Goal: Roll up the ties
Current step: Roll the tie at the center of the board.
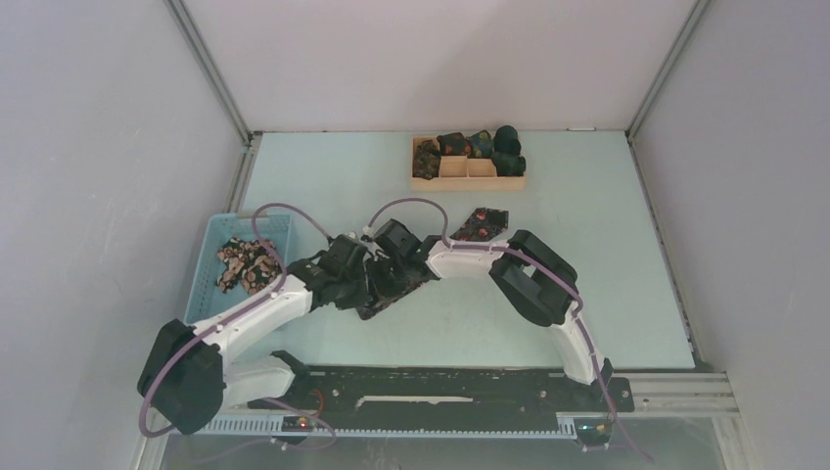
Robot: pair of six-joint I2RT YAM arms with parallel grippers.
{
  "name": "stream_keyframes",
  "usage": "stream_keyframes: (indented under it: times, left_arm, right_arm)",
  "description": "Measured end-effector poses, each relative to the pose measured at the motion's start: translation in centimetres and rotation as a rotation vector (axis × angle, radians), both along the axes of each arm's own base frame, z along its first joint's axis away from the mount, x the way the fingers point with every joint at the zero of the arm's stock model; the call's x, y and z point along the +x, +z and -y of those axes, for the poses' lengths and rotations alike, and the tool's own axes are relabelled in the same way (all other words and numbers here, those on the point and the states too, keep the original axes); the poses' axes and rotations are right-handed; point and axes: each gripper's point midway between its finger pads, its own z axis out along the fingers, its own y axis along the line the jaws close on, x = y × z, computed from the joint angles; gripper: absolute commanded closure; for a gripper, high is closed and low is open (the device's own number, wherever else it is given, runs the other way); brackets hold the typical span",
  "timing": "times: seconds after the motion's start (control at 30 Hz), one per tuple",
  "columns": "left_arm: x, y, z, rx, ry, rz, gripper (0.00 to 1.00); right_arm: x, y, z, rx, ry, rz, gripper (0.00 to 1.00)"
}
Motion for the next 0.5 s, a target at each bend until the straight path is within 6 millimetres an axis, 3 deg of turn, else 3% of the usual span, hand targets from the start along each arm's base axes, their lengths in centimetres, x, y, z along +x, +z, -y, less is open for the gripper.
stream_keyframes:
  times: [0.5]
  left_arm:
    - [0.5,-0.5,1.9,0.070,-0.057,-0.039,1.00]
  right_arm:
    - [0.5,-0.3,1.8,-0.028,-0.030,0.015,0.86]
